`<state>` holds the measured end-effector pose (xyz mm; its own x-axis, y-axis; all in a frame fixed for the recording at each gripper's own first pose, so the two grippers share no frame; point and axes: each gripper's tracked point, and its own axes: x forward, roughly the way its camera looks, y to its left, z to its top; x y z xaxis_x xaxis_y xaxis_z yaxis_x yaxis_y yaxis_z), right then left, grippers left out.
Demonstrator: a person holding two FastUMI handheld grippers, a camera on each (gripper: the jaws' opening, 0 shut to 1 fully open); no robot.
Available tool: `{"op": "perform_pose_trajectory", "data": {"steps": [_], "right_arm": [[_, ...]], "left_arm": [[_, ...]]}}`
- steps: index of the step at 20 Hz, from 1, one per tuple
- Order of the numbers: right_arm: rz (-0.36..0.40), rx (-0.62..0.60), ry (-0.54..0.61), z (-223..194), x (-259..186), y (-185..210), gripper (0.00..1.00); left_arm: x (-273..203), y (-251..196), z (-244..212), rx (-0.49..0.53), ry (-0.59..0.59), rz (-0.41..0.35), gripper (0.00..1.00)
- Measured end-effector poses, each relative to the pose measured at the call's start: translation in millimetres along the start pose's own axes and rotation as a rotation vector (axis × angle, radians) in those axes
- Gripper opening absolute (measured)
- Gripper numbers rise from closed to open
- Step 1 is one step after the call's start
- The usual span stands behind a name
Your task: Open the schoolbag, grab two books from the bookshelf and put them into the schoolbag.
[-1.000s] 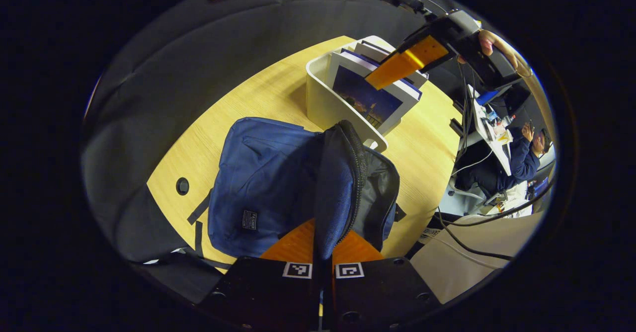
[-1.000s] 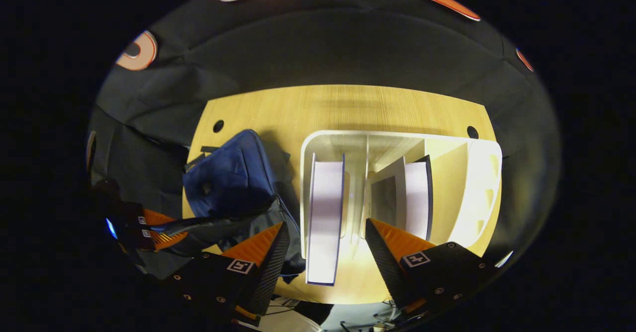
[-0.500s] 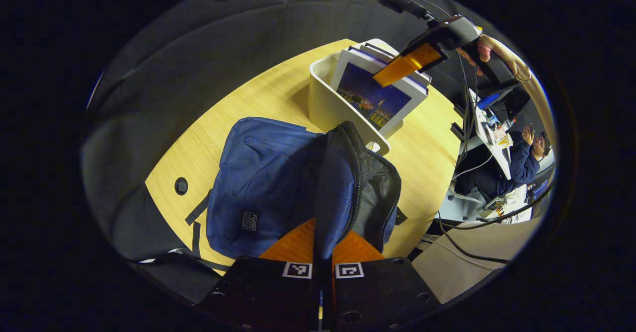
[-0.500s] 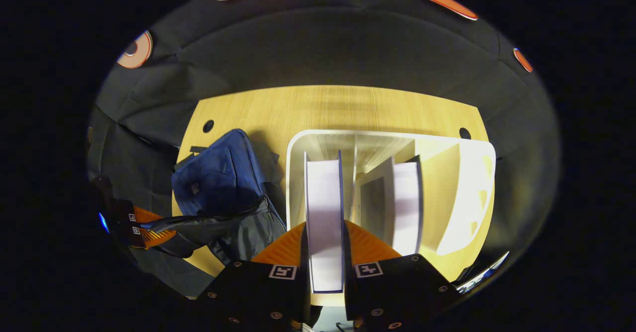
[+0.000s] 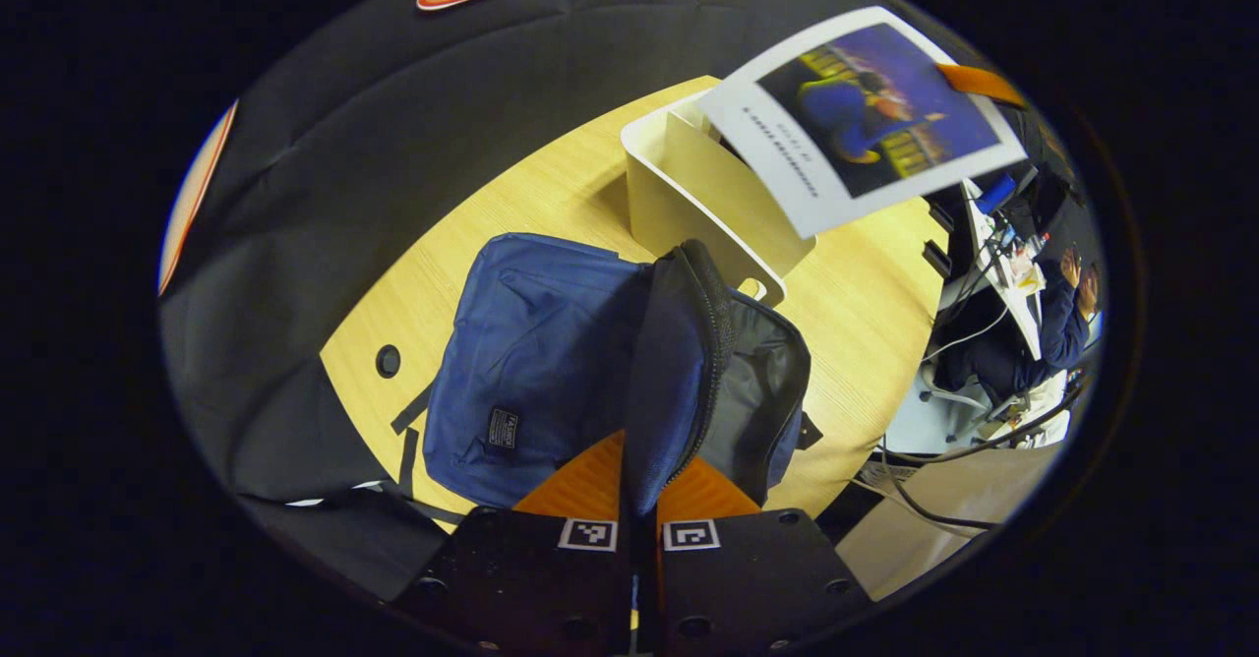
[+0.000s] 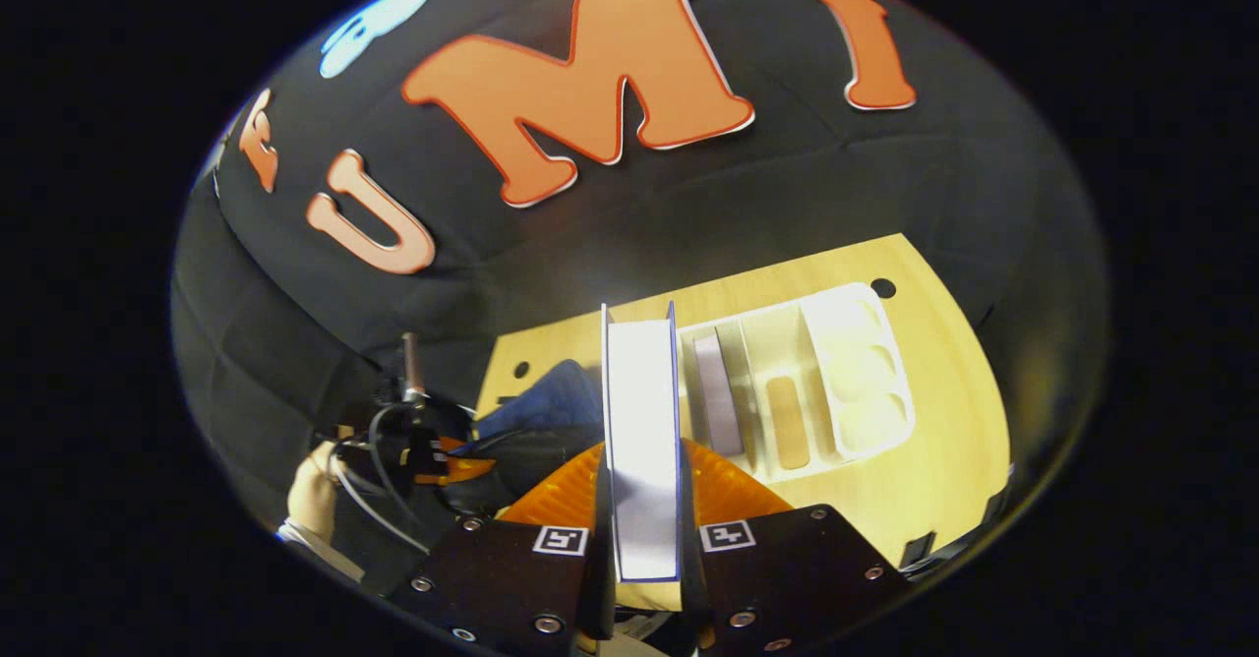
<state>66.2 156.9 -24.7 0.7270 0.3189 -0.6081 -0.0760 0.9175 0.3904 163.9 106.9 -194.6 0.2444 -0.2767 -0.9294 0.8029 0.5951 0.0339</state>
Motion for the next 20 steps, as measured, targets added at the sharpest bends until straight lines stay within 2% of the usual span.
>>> {"op": "perform_pose_trajectory", "data": {"steps": [3,5,9,11,14,20], "right_arm": [[0.15,0.153,-0.078,-38.4,-26.5,12.9,0.27],[0.192,0.241,-0.112,-73.9,-24.6,16.1,0.27],[0.281,0.469,-0.125,-141.1,6.6,25.3,0.26],[0.3,0.53,-0.128,-165.6,28.5,35.0,0.26],[0.277,0.567,-0.144,-186.8,61.7,43.2,0.26],[0.257,0.653,-0.147,-198.2,142.1,61.3,0.26]], "left_arm": [[-3.4,-4.9,1.3,0.041,0.014,0.053,0.03],[-2.5,-8.2,6.2,0.058,0.028,0.071,0.03],[-9.7,-2.4,17.2,0.111,0.02,0.118,0.03],[-11.7,-2.5,19.1,0.118,0.011,0.128,0.03],[-22.6,-2.5,20.4,0.13,-0.004,0.14,0.03],[-31.2,-13.4,30.0,0.117,-0.049,0.127,0.03]]}}
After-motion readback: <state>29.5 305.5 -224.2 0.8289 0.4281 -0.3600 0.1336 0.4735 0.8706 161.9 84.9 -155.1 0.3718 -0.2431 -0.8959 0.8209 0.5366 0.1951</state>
